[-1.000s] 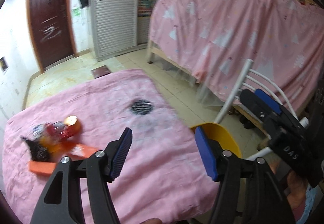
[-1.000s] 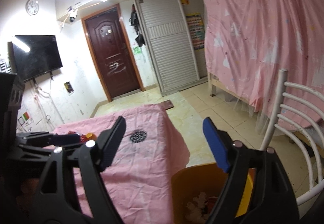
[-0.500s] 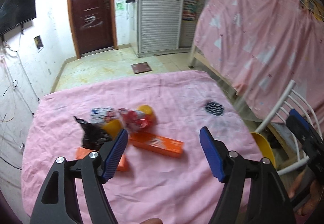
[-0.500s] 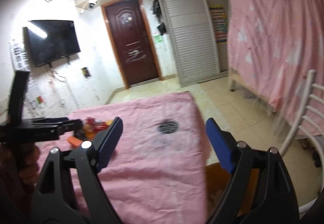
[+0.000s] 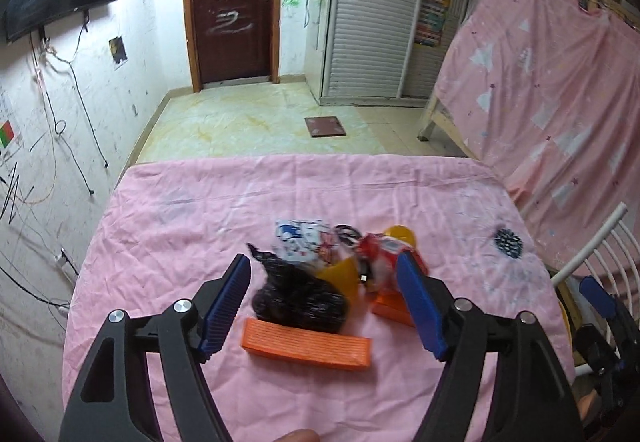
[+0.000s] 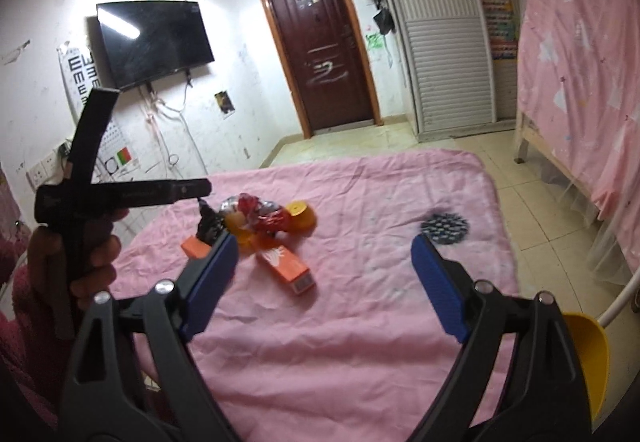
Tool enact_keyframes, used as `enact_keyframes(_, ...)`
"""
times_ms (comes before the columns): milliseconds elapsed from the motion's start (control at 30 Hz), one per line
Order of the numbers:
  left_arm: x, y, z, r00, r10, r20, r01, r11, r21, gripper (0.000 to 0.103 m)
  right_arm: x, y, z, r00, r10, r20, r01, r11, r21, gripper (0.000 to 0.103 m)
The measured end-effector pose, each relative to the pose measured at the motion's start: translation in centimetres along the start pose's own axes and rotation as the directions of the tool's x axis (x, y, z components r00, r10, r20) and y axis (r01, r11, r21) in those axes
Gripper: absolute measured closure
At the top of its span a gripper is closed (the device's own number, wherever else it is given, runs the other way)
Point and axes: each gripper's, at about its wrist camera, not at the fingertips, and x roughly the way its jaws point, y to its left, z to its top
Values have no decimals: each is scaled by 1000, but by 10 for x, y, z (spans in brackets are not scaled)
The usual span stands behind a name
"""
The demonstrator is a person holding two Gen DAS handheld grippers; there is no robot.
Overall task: Collect trash
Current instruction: 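Move both open tools back over the bed clutter, then grasp the black plastic bag with the left tool while the right tool grasps the red snack bag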
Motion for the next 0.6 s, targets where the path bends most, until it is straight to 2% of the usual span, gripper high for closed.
enact_keyframes(167,17,14,-2,999,-8,-38,7,1000,-17,35,25,18,7,999,22,-31,-23,999,-40,18)
enact_keyframes(400,40,28,-2,991,-73,-113,65,995,-76,35,57,36,12,996,27,-81,-33,997,-75,18)
enact_keyframes(600,57,35,-4,977,-140,-158,123,986,-108,45,77,44,19,993,23,-112,-33,995,-95,15)
